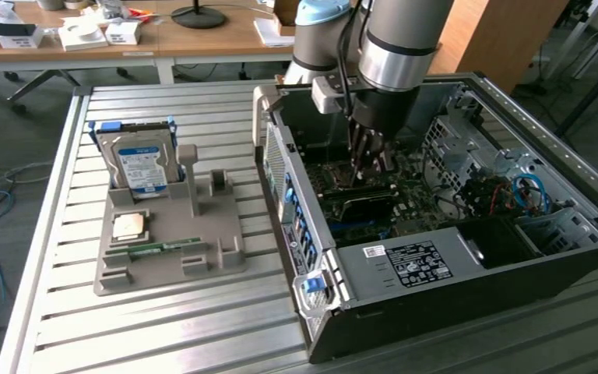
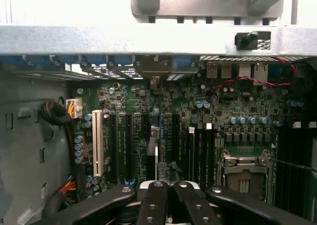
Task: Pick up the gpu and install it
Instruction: 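Press down on the gpu until it lock into place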
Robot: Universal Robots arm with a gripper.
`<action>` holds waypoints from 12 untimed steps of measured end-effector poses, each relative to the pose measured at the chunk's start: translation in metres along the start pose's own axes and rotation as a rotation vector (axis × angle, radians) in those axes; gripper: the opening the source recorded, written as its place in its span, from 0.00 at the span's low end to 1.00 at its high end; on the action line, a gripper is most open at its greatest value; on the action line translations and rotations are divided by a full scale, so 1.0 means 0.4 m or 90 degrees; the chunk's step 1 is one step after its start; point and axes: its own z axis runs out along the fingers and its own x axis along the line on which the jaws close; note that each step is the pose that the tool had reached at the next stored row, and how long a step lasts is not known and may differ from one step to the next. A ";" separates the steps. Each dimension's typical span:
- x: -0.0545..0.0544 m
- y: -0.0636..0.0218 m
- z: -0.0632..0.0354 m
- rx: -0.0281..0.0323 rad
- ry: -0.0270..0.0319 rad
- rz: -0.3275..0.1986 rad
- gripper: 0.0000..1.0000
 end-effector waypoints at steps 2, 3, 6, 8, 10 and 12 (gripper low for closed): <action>-0.002 0.000 0.006 -0.0001 0.0000 0.000 0.11; -0.002 0.000 0.010 -0.0001 0.0001 0.000 0.11; -0.003 0.000 0.023 0.0000 0.0000 0.000 0.11; -0.004 0.001 0.029 0.0000 0.0000 0.000 0.11; -0.004 0.001 0.032 0.0000 0.0004 0.000 0.11; -0.004 0.001 0.034 -0.0001 0.0009 0.000 0.11</action>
